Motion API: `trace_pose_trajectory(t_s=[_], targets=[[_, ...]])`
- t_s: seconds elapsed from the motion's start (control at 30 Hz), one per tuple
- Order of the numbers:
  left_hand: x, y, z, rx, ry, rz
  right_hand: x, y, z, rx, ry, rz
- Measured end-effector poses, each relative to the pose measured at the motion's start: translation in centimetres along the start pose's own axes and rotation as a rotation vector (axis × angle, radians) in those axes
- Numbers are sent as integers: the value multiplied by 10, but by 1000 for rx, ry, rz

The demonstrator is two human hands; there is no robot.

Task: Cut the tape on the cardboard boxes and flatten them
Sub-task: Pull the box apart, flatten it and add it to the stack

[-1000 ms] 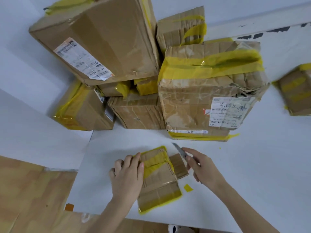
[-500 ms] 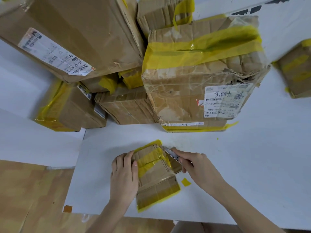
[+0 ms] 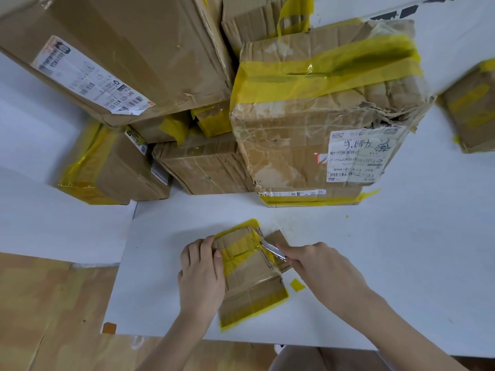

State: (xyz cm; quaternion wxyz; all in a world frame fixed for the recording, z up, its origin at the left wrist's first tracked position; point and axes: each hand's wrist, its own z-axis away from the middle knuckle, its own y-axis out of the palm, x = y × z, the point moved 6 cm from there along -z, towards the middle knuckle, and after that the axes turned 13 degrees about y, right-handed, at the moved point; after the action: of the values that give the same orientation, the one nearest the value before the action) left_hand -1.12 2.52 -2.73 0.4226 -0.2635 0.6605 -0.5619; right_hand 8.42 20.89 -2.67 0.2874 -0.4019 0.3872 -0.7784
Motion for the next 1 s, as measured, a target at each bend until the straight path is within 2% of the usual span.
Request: trace_pose_trajectory(t_s=[0.43, 0.63, 0.77, 0.83, 0.9, 1.0], targets=[[3, 4, 0, 19, -38, -33, -5, 5, 6, 72, -57, -87], [1, 3, -2, 26, -31, -72, -16, 9, 18, 143, -68, -218], [2, 3, -2, 32, -33, -77, -22, 10, 22, 130, -93, -241], [2, 4, -3, 40, -45, -97, -29, 10, 20, 109, -39, -422], [1, 3, -2, 43, -41, -128, -43, 12, 15, 13, 60, -568], [0, 2, 0, 28, -38, -128, -67, 33, 3, -54, 224, -444]])
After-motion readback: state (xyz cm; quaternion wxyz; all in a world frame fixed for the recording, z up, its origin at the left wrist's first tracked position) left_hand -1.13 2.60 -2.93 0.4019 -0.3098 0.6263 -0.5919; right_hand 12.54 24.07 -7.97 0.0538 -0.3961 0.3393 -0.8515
